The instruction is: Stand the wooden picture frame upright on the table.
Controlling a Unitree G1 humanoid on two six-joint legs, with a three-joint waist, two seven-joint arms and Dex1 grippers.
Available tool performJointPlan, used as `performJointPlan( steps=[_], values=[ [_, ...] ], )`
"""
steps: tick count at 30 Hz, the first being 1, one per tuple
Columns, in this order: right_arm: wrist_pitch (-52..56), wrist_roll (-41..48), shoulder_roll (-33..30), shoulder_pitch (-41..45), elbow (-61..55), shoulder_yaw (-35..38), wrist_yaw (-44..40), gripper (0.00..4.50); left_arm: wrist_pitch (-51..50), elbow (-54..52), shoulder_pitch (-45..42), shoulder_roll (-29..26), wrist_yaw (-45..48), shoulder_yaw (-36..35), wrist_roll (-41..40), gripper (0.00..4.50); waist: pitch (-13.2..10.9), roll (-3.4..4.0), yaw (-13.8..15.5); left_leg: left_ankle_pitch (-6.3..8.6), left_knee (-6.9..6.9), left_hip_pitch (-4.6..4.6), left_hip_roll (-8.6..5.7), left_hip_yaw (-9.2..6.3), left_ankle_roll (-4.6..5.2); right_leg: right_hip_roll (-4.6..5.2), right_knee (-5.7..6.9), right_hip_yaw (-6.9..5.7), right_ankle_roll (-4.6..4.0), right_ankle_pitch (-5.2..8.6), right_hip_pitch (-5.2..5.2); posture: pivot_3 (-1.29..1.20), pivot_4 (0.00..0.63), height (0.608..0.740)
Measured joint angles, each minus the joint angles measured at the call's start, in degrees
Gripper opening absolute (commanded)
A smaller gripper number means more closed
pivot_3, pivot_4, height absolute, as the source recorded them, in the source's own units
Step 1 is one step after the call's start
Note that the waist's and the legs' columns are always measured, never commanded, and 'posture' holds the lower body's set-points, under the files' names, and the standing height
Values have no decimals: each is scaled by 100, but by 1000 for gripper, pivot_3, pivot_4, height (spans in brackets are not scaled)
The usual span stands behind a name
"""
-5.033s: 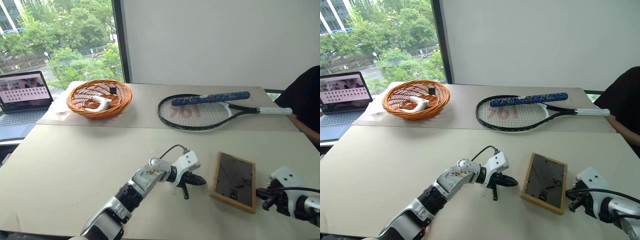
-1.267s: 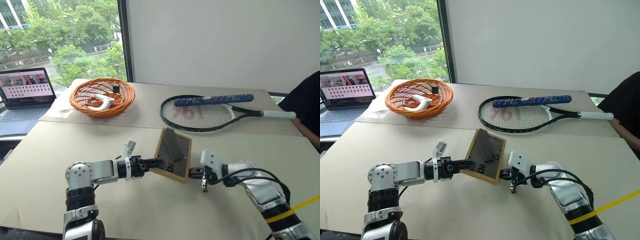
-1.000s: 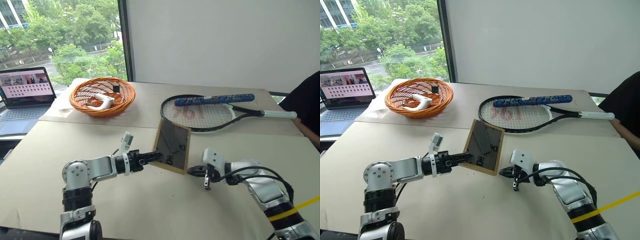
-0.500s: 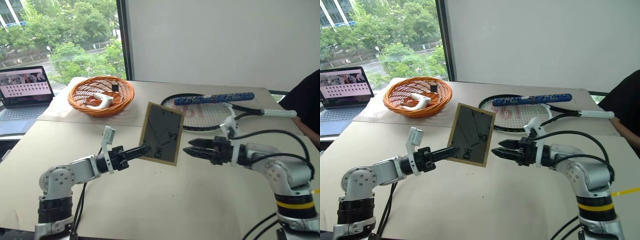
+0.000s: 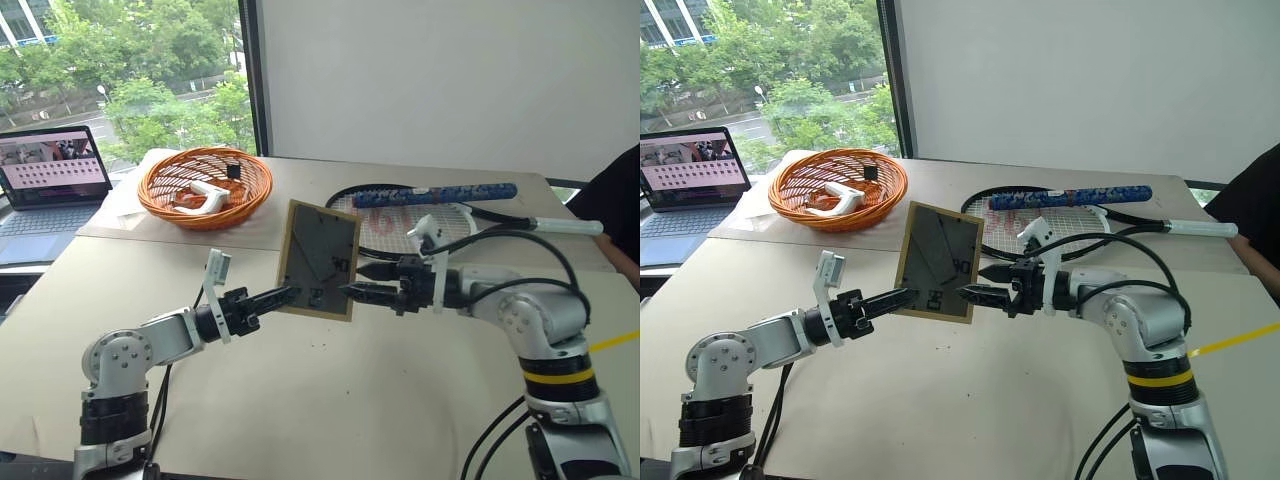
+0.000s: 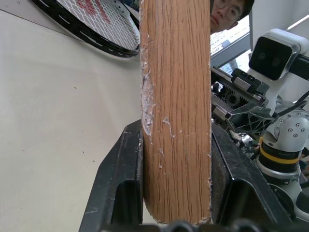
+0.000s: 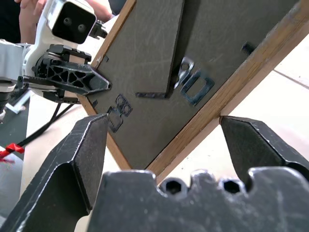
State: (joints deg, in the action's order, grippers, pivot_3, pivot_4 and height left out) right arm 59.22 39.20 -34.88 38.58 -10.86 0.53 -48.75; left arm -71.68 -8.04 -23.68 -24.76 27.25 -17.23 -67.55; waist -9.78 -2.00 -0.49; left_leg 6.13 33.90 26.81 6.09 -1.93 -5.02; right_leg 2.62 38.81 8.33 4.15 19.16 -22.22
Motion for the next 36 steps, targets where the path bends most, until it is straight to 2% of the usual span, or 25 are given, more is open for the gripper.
performJointPlan(
  steps=[3,6,12,19,25,30,36],
  values=[
    [4,28,-610,20,-15,88,-296,4246,-6,24,188,-150,93,78,27,1143,0,0,-19,0,-3,0,1,0,0,-1,1,0,-1,1,-4,0,150,697],
    [72,221,-720,44,-36,292,-375,4246,24,63,187,-207,95,62,41,1143,0,0,-67,0,-2,-3,1,-1,0,-2,2,2,-3,0,-3,0,150,697],
    [159,483,-87,293,-233,106,-114,4246,21,58,126,113,-44,234,9,1143,0,0,-63,-1,3,1,1,-4,1,-1,7,-1,-2,0,-2,0,150,697],
    [-260,52,523,289,146,-647,-82,4246,5,7,203,196,-176,306,-15,1143,-1,1,-50,-2,4,0,1,-6,1,-2,11,-3,-3,0,-3,0,150,697],
    [-505,-133,669,392,490,-637,-72,4246,4,57,223,167,-197,287,-16,1143,-1,2,-35,-4,5,0,1,-7,-1,-2,13,-5,-3,-1,-3,0,150,697],
    [-522,-212,452,495,808,-358,-70,4246,14,63,224,132,-105,283,-32,1143,-1,2,-23,-4,4,0,1,-8,-2,-2,13,-7,-3,-1,-2,0,150,697],
    [-630,-356,460,491,847,-434,-130,4246,16,113,241,130,-86,294,-15,1143,-1,2,-60,-4,3,-1,1,-8,-1,-3,16,-6,-3,-1,-3,0,150,697]
  ],
)
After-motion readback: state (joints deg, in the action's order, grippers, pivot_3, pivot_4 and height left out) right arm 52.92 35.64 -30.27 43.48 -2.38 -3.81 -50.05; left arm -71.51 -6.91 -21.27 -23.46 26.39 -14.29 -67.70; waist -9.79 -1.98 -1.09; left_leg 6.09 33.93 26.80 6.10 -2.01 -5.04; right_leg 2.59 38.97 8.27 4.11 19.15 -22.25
